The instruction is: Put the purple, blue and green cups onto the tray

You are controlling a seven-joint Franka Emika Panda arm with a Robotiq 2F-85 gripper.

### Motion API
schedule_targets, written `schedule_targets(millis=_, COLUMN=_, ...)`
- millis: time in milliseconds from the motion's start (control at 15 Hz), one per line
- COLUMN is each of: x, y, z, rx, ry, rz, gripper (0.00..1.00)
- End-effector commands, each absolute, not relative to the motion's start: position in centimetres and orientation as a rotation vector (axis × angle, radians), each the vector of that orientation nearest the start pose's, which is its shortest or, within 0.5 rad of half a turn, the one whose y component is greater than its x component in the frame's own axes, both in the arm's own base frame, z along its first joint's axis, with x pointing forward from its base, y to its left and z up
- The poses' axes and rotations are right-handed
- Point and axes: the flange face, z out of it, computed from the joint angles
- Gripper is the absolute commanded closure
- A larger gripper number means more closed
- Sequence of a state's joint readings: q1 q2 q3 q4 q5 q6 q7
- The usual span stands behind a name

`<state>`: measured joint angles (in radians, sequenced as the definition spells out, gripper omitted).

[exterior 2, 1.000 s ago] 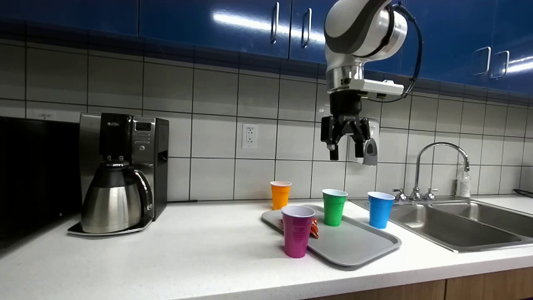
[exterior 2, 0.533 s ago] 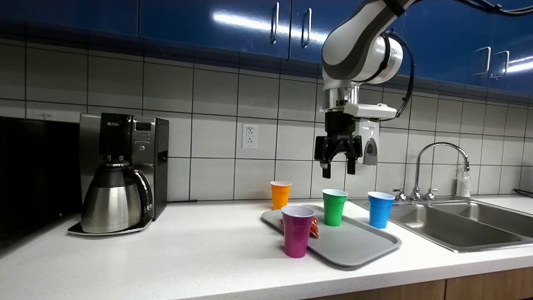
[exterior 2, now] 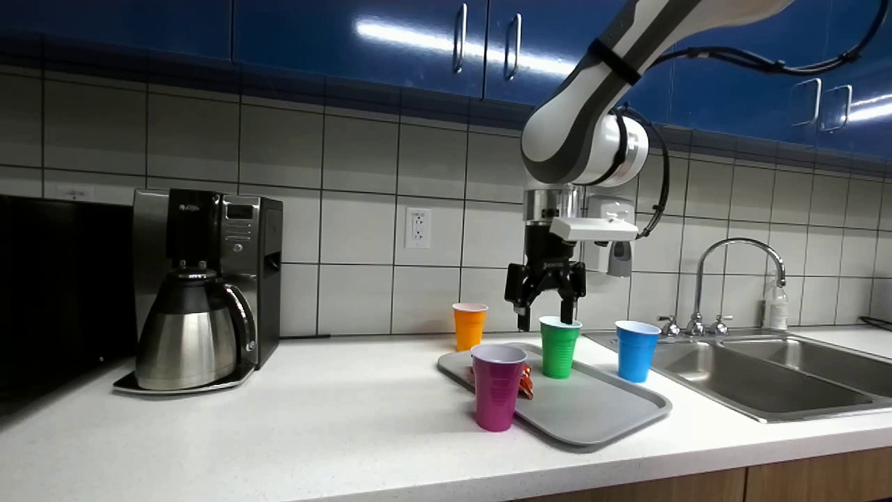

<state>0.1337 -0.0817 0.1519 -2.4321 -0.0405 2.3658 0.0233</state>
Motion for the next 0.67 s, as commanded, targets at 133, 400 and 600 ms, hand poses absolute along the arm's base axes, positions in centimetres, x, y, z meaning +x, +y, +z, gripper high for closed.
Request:
schedule_targets(millis=133, x=48.2, y=17.0, z=30.6, rx=-3.151, ry=-0.381, rz=-0.044, gripper=0.0)
schedule_targets(millis=400, x=49.0, y=18.7, z=29.4, rx=-3.154, ry=-0.359, rz=-0.061, gripper=0.0)
schedule_targets(millis=600, x=49.6, y=19.0, z=28.8, rx=-3.173, ry=-0.373, rz=-0.065, gripper=0.0)
